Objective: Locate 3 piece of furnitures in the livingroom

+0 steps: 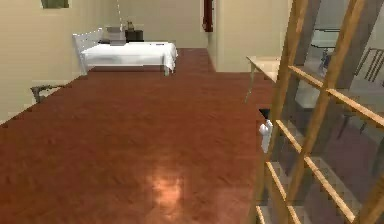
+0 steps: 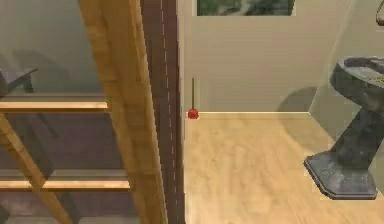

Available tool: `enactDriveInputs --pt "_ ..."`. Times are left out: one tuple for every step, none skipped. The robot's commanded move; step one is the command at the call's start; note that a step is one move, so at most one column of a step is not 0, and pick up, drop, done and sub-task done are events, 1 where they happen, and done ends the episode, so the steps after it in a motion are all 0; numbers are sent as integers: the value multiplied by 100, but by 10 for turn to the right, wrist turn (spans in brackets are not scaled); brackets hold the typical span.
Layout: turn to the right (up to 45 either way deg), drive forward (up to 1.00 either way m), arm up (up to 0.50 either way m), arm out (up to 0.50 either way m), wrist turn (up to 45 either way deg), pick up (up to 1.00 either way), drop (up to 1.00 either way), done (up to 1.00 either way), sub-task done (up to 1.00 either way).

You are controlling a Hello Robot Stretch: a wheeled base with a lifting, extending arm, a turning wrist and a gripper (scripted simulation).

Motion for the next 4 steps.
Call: enactDriveInputs --pt "-450 0 0 0 0 0 0 0 0" --pt "-450 0 0 0 0 0 0 0 0" --pt "-210 0 0 0 0 0 0 0 0" --pt "0 100 0 0 0 0 0 0 0"
